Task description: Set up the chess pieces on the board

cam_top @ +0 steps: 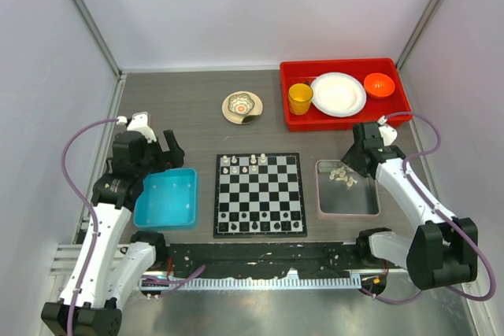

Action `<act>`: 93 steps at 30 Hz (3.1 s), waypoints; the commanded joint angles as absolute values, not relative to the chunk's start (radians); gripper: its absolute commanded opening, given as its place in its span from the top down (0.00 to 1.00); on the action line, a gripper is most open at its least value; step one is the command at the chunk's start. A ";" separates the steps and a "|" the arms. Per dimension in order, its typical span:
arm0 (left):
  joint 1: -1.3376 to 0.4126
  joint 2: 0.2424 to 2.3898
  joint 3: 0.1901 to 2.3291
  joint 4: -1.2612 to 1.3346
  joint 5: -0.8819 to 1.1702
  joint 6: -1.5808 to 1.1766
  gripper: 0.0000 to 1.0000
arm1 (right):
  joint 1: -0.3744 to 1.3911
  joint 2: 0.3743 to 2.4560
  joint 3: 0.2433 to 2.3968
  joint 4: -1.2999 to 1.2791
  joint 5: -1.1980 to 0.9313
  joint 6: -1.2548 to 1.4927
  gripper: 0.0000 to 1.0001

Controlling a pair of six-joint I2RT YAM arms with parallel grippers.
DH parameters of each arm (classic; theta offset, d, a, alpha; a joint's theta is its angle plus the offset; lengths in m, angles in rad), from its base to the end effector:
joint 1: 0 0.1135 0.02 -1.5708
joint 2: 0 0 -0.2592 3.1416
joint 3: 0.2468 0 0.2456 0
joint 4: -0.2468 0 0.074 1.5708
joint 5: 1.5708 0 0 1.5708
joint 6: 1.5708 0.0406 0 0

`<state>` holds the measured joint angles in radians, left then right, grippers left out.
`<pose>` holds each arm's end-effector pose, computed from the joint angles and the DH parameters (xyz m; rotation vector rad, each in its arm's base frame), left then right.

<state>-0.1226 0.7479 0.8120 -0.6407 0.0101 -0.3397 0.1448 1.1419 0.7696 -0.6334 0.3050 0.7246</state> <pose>0.1586 -0.0200 0.3024 -0.2282 2.1484 -0.2792 0.2157 0.0191 0.2233 0.8233 2.3689 -0.0429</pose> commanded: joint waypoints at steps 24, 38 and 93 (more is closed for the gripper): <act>-0.124 0.745 0.807 -0.606 0.031 -0.337 0.00 | 0.120 1.249 0.660 -0.469 0.210 0.696 0.70; -0.126 0.744 0.805 -0.604 0.038 -0.337 0.00 | 0.118 1.171 0.690 -0.544 0.276 0.667 0.99; -0.379 0.776 0.775 -0.537 0.035 -0.512 0.06 | 0.977 1.657 1.094 -0.459 0.238 0.574 0.66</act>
<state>-0.3725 0.7807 0.7753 -0.5648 0.0517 -0.5159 0.9676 1.6646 1.0737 -0.4862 0.2070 0.5560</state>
